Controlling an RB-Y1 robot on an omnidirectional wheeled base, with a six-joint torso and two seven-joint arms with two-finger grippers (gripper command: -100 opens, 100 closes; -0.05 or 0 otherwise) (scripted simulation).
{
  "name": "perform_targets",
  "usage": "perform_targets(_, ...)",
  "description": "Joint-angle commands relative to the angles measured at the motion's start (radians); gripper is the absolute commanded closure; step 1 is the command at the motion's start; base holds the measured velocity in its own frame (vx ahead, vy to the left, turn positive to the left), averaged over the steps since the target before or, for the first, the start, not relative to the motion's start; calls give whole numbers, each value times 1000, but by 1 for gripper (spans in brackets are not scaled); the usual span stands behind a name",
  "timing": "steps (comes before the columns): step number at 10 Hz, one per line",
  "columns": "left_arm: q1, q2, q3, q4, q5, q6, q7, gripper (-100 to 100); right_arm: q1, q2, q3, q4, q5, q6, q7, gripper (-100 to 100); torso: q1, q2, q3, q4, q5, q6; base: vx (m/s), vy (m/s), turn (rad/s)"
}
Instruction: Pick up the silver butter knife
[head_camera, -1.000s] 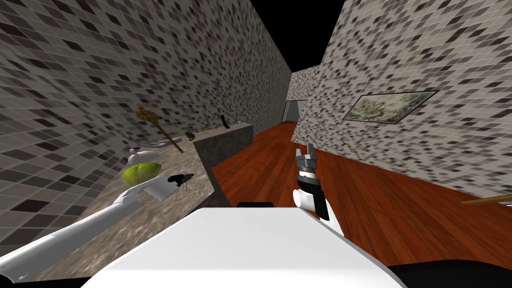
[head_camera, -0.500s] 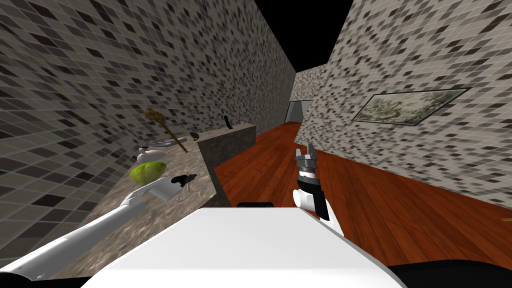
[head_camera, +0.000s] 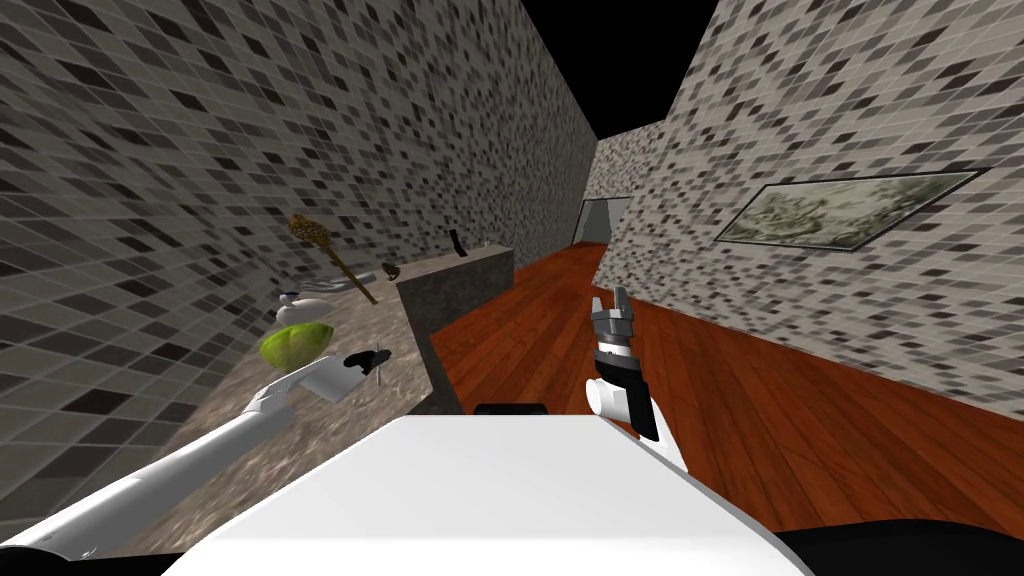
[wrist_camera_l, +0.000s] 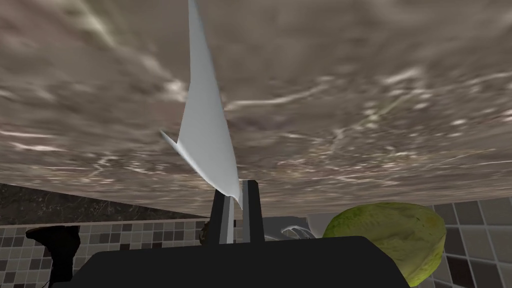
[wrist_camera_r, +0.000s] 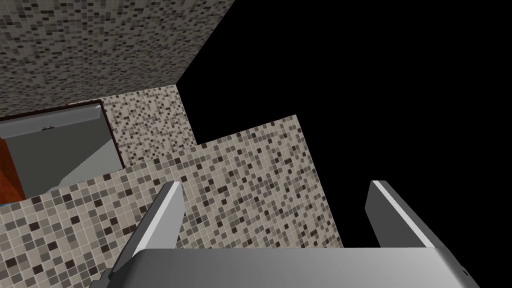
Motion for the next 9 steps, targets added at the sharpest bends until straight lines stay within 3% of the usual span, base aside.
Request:
perform_targets(1, 0, 0, 0, 0, 0, 0, 0, 100, 0, 0, 0, 0, 0, 0, 0, 0, 0, 0, 0, 0, 0, 0, 0, 0, 0)
perform_targets(2, 0, 0, 0, 0, 0, -1, 0, 100, 0, 0, 0, 0, 0, 0, 0, 0, 0, 0, 0, 0, 0, 0, 0, 0, 0)
perform_targets(3, 0, 0, 0, -1, 0, -1, 0, 0, 0, 0, 0, 0, 0, 0, 0, 0, 1, 1, 0, 0, 0, 0, 0, 0, 0)
perform_targets(4, -4, 30, -13, 0, 21, -7, 30, 100, 0, 0, 0, 0, 0, 0, 0, 0, 1, 1, 0, 0, 0, 0, -75, -29, -161)
perform_targets(7, -10, 95, -45, 11, 58, -12, 85, 100, 0, 0, 0, 0, 0, 0, 0, 0, -3, 7, 4, 1, -1, -1, -105, -45, -121)
perform_targets(8, -14, 79, -40, 14, 51, -14, 69, 100, 0, 0, 0, 0, 0, 0, 0, 0, -3, 7, 4, 1, -1, -1, -40, -18, -18)
perform_targets(9, -15, 81, -42, 14, 52, -15, 73, 0, 0, 0, 0, 0, 0, 0, 0, 0, -2, 4, 2, 0, -1, -2, -8, -4, 3)
